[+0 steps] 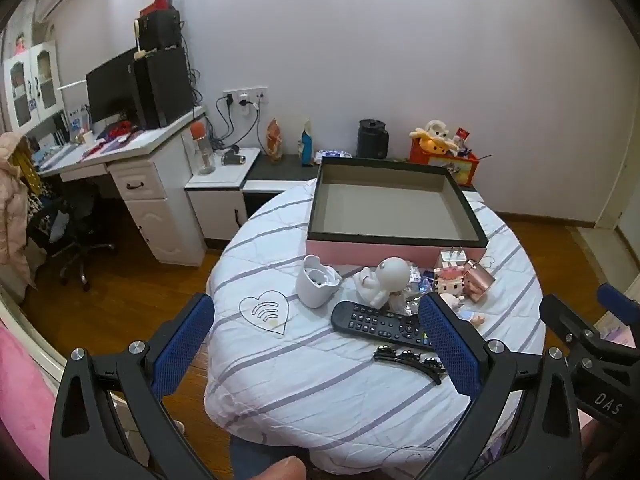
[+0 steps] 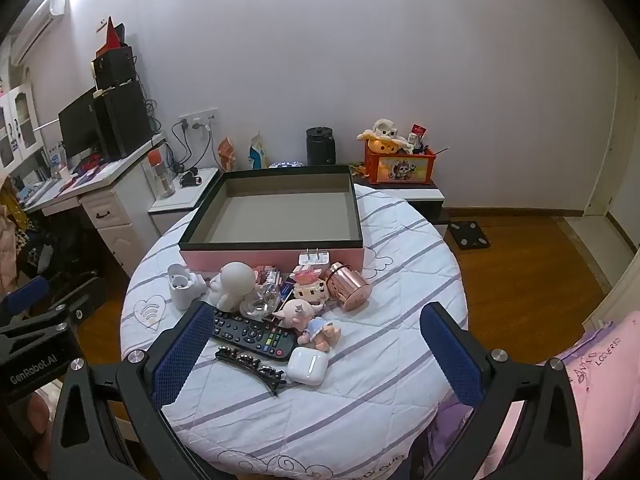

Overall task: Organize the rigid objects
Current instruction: 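Move both tools toward the cluttered items beside the pink box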

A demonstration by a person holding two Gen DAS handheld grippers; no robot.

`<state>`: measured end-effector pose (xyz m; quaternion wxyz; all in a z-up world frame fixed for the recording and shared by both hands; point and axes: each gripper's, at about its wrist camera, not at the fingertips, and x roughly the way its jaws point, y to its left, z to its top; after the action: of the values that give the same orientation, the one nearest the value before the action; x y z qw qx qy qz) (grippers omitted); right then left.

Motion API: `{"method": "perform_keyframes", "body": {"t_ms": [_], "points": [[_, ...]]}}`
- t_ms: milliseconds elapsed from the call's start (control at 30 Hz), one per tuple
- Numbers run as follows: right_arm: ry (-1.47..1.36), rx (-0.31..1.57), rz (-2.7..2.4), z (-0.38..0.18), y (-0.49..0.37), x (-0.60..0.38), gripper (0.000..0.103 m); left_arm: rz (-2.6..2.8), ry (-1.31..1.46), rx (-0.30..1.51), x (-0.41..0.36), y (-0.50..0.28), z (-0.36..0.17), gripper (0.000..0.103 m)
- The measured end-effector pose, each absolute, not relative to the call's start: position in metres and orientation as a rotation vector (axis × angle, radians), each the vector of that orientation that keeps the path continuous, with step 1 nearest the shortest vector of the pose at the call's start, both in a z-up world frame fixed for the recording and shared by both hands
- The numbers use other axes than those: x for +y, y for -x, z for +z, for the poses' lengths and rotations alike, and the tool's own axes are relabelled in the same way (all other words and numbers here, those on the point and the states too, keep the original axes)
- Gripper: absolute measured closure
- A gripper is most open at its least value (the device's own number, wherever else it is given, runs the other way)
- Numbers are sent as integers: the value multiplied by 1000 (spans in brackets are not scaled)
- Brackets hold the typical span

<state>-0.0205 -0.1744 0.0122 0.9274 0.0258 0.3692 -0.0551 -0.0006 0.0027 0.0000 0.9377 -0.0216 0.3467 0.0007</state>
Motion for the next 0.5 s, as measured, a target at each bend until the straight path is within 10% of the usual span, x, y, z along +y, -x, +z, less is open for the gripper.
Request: {"method": "perform_keyframes", "body": {"t_ms": [500], "points": [[-53,753,-108,11,21,-174,0,23,28,692,0,7,0,0]]}}
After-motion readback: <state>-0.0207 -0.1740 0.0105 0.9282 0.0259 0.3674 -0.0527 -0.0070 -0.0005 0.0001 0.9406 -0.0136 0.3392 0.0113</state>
